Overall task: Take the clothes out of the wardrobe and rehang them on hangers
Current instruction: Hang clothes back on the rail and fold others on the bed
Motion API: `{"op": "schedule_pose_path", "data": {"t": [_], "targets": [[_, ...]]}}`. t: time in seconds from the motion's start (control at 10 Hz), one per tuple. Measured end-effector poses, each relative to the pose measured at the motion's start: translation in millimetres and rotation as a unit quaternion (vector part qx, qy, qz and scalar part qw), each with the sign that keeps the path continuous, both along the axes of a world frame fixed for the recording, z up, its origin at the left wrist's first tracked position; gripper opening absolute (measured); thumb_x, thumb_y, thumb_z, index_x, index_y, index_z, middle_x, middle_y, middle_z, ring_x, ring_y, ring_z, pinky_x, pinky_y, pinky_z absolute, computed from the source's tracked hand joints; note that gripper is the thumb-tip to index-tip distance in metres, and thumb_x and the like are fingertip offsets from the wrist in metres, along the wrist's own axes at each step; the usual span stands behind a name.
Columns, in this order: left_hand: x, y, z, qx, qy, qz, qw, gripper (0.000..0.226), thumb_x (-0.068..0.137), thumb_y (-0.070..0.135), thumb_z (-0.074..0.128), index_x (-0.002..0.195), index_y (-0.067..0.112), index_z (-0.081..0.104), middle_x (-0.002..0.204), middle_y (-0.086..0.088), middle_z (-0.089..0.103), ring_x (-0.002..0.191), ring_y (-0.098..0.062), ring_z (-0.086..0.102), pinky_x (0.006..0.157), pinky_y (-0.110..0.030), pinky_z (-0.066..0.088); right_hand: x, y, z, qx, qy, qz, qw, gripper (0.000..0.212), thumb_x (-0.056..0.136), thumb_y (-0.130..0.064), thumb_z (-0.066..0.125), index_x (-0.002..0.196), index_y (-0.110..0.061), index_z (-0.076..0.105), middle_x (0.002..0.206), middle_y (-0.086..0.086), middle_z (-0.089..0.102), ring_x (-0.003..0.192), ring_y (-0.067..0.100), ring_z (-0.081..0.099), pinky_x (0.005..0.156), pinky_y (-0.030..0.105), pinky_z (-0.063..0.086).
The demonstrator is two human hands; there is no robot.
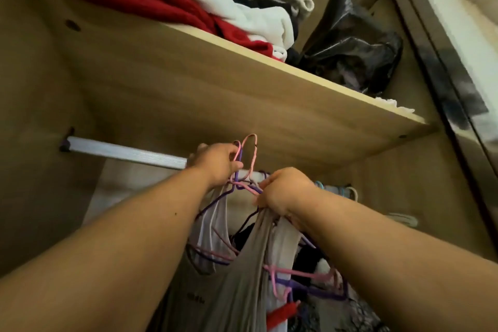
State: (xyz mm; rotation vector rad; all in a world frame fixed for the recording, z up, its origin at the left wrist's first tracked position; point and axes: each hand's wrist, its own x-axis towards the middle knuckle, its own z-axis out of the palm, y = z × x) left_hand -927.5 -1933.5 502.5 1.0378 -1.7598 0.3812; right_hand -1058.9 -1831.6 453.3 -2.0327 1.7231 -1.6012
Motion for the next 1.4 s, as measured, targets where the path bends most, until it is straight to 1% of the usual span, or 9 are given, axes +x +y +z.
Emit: {"op": "schedule_pose_path", "data": {"t": [0.1, 0.2, 0.3, 0.5, 0.7, 0.8, 0.9, 1.1, 1.4], "targets": [[7.0, -8.1, -5.4, -0.047, -0.026, 0.086, 0.995, 0.028, 0.081, 0.049, 0.065, 0.105, 0.037, 0.058, 0.111, 0.000, 0.057, 0.107, -0.026, 0.046, 0.089, -0.038, 0.041, 6.8, -18.2, -4.7, 0.011, 0.012, -0.005, 1.000, 0.035, 0.080, -0.004, 0.066, 0.115, -0.003, 0.062, 0.115, 0.016, 0.064, 0.106, 0.029, 0.063, 0.074, 0.028, 0.052], [12.4, -10.0, -10.6, -0.094, -0.019, 0.099, 0.990, 0.063, 0.077, 0.048, 0.071, 0.132, 0.030, 0.044, 0.130, -0.003, 0.050, 0.120, -0.027, 0.042, 0.094, -0.038, 0.034, 11.6, -25.8, -12.5, 0.022, 0.044, -0.018, 0.999, 0.035, 0.080, -0.009, 0.067, 0.114, -0.003, 0.062, 0.114, 0.016, 0.065, 0.104, 0.028, 0.064, 0.079, 0.031, 0.054], [17.2, -16.5, -13.1, -0.074, -0.097, 0.110, 0.986, 0.075, 0.082, 0.051, 0.065, 0.145, 0.036, 0.027, 0.146, 0.002, 0.040, 0.132, -0.024, 0.036, 0.102, -0.042, 0.026, 12.5, -28.4, -21.4, 0.024, 0.049, -0.022, 0.998, 0.033, 0.082, -0.013, 0.067, 0.113, -0.003, 0.063, 0.115, 0.016, 0.065, 0.106, 0.030, 0.063, 0.082, 0.033, 0.054], [19.2, -12.7, -17.9, -0.063, -0.175, 0.133, 0.973, 0.062, 0.085, 0.054, 0.058, 0.140, 0.036, 0.037, 0.144, 0.004, 0.042, 0.133, -0.020, 0.037, 0.110, -0.048, 0.019, 8.5, -24.4, -30.9, 0.095, 0.060, -0.014, 0.994, 0.033, 0.093, -0.008, 0.049, 0.125, -0.006, 0.058, 0.126, 0.014, 0.059, 0.116, 0.027, 0.058, 0.057, 0.015, 0.042], [16.0, -0.7, -20.8, -0.057, -0.169, 0.156, 0.972, 0.057, 0.085, 0.050, 0.061, 0.134, 0.030, 0.041, 0.137, 0.000, 0.047, 0.129, -0.024, 0.042, 0.108, -0.050, 0.023, 4.5, -18.0, -34.6, 0.133, 0.077, -0.053, 0.987, 0.032, 0.092, -0.003, 0.050, 0.122, -0.001, 0.058, 0.124, 0.017, 0.061, 0.099, 0.021, 0.065, 0.039, 0.005, 0.036], [18.9, 5.8, -19.6, -0.040, -0.169, 0.169, 0.970, 0.053, 0.086, 0.048, 0.062, 0.132, 0.026, 0.044, 0.134, -0.001, 0.048, 0.126, -0.025, 0.045, 0.106, -0.050, 0.027, 4.0, -15.2, -32.3, 0.119, 0.014, -0.068, 0.990, 0.036, 0.093, -0.003, 0.047, 0.129, -0.002, 0.054, 0.132, 0.013, 0.055, 0.119, 0.025, 0.055, 0.049, 0.005, 0.041], [18.3, 9.0, -24.2, -0.029, -0.159, 0.172, 0.972, 0.058, 0.087, 0.044, 0.062, 0.137, 0.025, 0.041, 0.145, 0.000, 0.040, 0.134, -0.024, 0.036, 0.108, -0.053, 0.024, 2.8, -20.1, -31.2, 0.101, 0.210, -0.146, 0.962, 0.038, 0.095, -0.009, 0.044, 0.132, -0.005, 0.053, 0.138, 0.011, 0.050, 0.126, 0.028, 0.048, 0.097, 0.027, 0.046], [10.3, 30.1, -45.3, 0.032, -0.135, 0.096, 0.986, 0.068, 0.092, 0.045, 0.053, 0.149, 0.030, 0.020, 0.160, 0.000, 0.006, 0.147, -0.022, 0.009, 0.113, -0.052, 0.022, 9.3, -2.3, -41.9, 0.016, 0.261, -0.143, 0.955, 0.036, 0.098, -0.022, 0.044, 0.128, -0.006, 0.055, 0.131, 0.014, 0.056, 0.121, 0.030, 0.051, 0.097, 0.032, 0.042], [-27.3, 149.9, -111.6, 0.029, -0.065, -0.145, 0.987, 0.069, 0.086, 0.040, 0.062, 0.147, 0.028, 0.031, 0.159, -0.004, 0.014, 0.145, -0.018, 0.018, 0.117, -0.032, 0.020, -35.0, 120.9, -99.3, -0.078, 0.304, -0.292, 0.904, 0.068, 0.086, -0.047, 0.054, 0.145, -0.031, 0.023, 0.140, 0.007, 0.034, 0.128, 0.031, 0.036, 0.100, 0.044, 0.041]]}}
